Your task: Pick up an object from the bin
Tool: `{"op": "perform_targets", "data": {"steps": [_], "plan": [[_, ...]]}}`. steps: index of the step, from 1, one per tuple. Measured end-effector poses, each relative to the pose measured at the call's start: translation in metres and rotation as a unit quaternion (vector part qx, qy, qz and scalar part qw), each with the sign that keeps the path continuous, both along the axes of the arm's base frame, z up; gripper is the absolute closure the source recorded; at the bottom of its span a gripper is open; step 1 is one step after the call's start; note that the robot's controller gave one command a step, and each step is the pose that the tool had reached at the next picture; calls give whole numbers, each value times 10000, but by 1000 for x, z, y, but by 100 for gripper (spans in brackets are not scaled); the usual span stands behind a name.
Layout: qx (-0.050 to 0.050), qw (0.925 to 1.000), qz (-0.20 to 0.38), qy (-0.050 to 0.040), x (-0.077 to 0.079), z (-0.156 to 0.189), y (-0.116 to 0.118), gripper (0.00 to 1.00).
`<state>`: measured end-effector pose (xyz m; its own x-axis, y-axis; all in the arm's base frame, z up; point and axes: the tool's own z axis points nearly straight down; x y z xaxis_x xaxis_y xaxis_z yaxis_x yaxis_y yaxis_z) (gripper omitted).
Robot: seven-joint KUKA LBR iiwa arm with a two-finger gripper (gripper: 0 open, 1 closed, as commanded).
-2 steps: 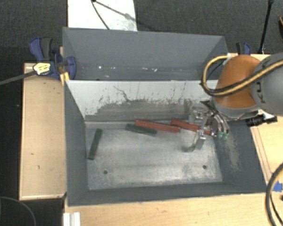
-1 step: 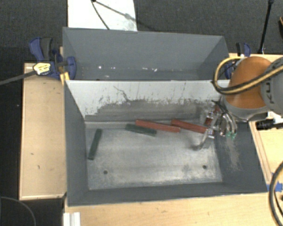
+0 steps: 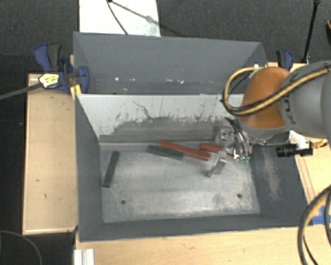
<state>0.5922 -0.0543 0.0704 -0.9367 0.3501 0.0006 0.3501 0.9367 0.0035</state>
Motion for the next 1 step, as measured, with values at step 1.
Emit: {"op": "perform_targets", "data": {"steps": [1], "plan": [[2,9983,580,9,-3,0,91,0]]}}
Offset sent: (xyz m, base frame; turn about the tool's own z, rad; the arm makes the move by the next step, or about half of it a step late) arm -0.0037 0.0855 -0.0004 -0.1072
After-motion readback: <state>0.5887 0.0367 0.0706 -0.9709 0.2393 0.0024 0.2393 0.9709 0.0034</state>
